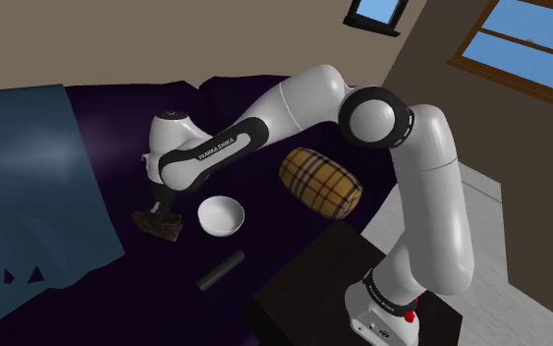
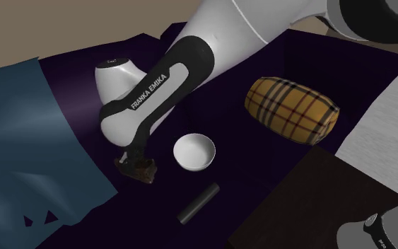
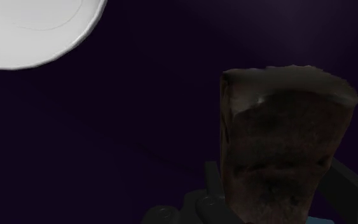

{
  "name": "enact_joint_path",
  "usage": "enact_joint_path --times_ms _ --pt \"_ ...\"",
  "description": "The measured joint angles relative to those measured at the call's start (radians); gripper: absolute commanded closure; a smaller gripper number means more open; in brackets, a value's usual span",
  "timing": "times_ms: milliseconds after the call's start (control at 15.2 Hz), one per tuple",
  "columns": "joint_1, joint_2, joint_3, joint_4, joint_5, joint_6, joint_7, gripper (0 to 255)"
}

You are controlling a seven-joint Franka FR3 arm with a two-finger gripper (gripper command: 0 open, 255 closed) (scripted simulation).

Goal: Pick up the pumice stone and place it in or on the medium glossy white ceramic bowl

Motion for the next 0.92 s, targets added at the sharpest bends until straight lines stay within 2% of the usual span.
enact_joint_path --times_ms 330,528,924 --pt "-0.018 -0.052 0.012 -0.02 0.013 -0.032 -0.01 255" --pt "-0.067 -0.09 0.014 -0.086 0.024 -0.01 -0.055 255" --pt "-0.201 -0.199 0.02 -0.258 0.06 0.043 -0.185 255"
